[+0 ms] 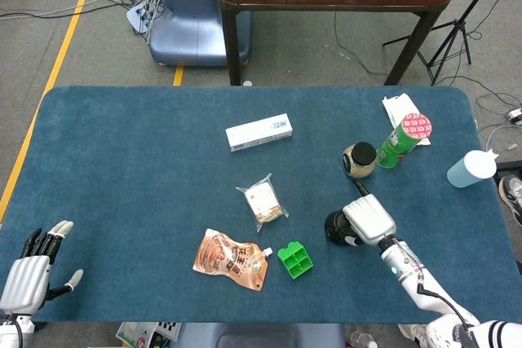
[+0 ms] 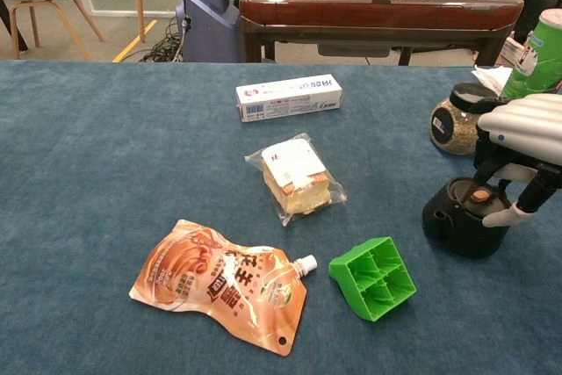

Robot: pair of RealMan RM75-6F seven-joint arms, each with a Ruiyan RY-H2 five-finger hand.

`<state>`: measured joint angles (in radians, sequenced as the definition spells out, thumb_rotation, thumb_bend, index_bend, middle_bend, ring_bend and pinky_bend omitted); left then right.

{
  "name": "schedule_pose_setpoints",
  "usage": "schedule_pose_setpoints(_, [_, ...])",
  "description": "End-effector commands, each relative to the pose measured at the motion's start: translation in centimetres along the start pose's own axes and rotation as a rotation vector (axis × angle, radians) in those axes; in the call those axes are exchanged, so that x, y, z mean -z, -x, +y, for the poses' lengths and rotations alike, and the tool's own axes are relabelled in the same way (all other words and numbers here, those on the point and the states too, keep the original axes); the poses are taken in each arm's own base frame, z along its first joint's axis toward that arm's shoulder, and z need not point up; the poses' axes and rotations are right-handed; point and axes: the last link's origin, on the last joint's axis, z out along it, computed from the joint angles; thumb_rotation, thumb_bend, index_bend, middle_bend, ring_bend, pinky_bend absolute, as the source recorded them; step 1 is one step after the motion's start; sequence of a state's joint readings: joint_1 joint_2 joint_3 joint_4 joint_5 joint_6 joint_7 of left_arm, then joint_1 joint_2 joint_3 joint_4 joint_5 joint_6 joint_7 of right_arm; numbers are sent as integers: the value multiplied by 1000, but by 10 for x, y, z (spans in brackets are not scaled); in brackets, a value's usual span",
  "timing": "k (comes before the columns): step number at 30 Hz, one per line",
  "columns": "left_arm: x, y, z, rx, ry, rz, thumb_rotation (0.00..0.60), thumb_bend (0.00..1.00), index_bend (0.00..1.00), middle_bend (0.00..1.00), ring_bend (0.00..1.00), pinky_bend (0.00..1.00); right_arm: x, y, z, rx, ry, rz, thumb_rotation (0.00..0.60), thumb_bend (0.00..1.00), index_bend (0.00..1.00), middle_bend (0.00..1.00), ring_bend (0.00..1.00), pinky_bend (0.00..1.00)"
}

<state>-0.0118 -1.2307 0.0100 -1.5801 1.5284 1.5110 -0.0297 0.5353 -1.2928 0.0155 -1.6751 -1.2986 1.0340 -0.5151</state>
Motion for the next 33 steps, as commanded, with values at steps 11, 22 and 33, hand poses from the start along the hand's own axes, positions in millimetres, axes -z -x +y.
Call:
schedule_pose_setpoints(11, [0, -2, 1, 0, 0, 3, 600, 247, 92, 86, 124, 0, 2, -13, -2, -63, -19, 26, 421, 0, 995, 916, 801, 10])
schedule_pose_setpoints(22, [-1, -1, 0, -4, -2, -3, 600, 247, 92, 86, 124, 0, 4, -23, -7, -61, -43, 41, 302, 0, 1000, 930, 814, 27])
schedule_pose_setpoints(33, [0, -1, -1, -4, -8, -2, 600, 247, 92, 86, 127, 0, 6, -28, -15, -19, -59, 72, 292, 358, 1000, 937, 824, 94])
